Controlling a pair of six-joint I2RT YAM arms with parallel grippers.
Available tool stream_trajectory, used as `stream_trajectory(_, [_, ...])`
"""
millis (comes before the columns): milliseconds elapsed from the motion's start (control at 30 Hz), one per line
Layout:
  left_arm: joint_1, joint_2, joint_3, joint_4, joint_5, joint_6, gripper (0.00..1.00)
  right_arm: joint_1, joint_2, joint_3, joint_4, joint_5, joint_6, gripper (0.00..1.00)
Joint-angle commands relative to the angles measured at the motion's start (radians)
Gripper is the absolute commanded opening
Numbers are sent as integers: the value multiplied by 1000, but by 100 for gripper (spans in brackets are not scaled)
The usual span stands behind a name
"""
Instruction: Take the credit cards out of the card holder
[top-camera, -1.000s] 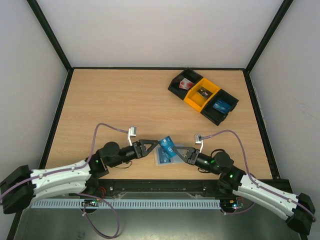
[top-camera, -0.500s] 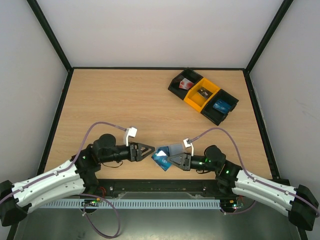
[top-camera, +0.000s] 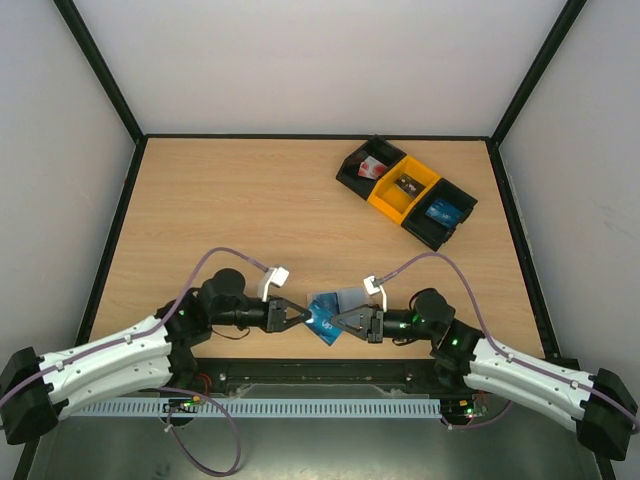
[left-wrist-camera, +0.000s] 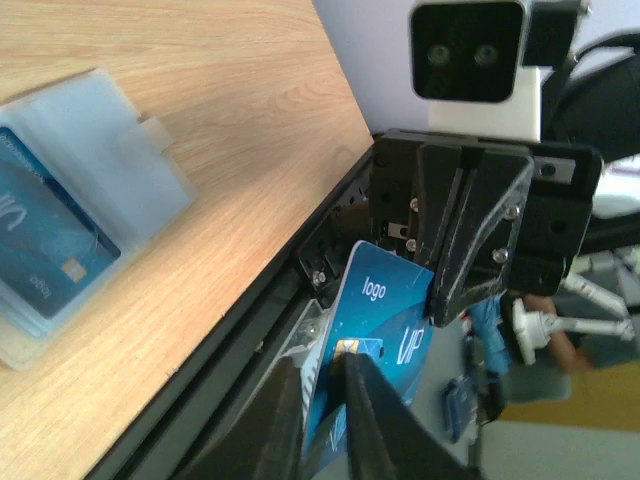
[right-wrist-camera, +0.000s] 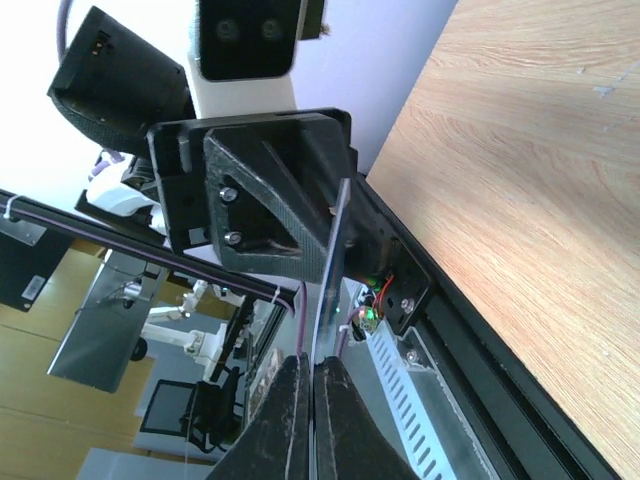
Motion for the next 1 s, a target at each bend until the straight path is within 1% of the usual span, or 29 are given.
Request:
stream_trajectory(0, [7,28,-17,93,28,-8,4,4,-1,9,66,-11,6,2])
stream_trajectory(67, [14,37,-31,120,14,-24,3,5,-17,2,60,25,11,2])
stream_trajectory(100, [20,42,-44,148,17,-36,3,5,-27,-3,55,48,18,5])
stream_trajectory(167, [34,51,-62,194,20,-67,3,5,-58,-11,28,123,36,19])
stream_trajectory(200, [38,56,-67,216,17,-85,3,5,-80,-18,17,165,56,24])
stream_trajectory(333, [43,69,-86,305,-17,-131,3,4,-159,-82,78,274,170,42])
stream_trajectory(433, [49,68,-94,339,-62,-154,2,5,-182,-97,41,340,208,50])
stream_trajectory(500, [55,67,-94,360,-85,-171,3,5,-183,-108,25,371,234,52])
stream_trajectory(633, [58,69,-96,400,-133,-191,2,4,-172,-150,137,382,301,52])
stream_trajectory(733, [64,73,-100,418,-166,-210,3,4,-161,-139,149,389,311,50])
stream_trajectory(867, [66,63,-134,507,-196,-251,3,4,-141,-138,159,408,323,50])
stream_trajectory(967, [67,53,-161,565,-222,-287,2,5,-105,-132,190,381,323,48])
